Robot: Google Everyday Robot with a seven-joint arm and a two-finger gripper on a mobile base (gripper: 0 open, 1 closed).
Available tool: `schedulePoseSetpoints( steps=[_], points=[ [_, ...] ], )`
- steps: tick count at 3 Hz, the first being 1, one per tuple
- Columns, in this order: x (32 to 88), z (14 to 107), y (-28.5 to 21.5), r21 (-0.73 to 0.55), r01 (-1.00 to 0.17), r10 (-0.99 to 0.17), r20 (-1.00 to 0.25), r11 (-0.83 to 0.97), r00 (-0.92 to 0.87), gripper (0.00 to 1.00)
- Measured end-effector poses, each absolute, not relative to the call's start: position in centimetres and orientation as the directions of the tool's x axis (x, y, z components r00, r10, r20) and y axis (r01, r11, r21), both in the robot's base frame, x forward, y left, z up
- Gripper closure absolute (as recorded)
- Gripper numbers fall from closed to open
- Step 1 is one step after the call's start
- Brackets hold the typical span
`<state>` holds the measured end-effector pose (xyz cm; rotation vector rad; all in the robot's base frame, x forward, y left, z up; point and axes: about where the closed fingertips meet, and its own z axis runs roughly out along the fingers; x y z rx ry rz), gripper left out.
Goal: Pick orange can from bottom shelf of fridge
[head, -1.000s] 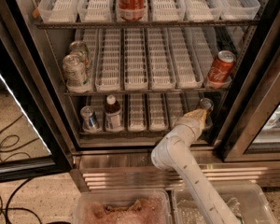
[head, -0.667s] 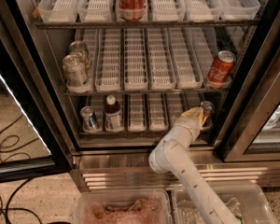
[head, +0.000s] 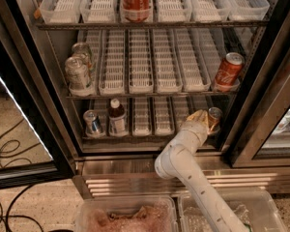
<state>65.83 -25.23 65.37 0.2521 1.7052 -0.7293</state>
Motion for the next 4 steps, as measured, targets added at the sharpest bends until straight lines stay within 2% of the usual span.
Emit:
schedulePoseSetpoints(
  steps=[1, 2, 3, 4],
  points=[
    [65.8, 65.4, -25.2, -0.332, 0.531, -0.213, -0.938, 0.78, -0.273, 0.15],
    [64.8, 65.0, -25.5, -0.349, 0.47, -0.245, -0.932, 0.811, -0.268, 0.0],
    [63.4, 64.0, -27.0, -0.422, 0.416, -0.312, -0.899, 0.806, -0.308, 0.0],
    [63.4, 64.0, -27.0, -0.422, 0.416, -0.311, -0.899, 0.806, -0.308, 0.0]
  ],
)
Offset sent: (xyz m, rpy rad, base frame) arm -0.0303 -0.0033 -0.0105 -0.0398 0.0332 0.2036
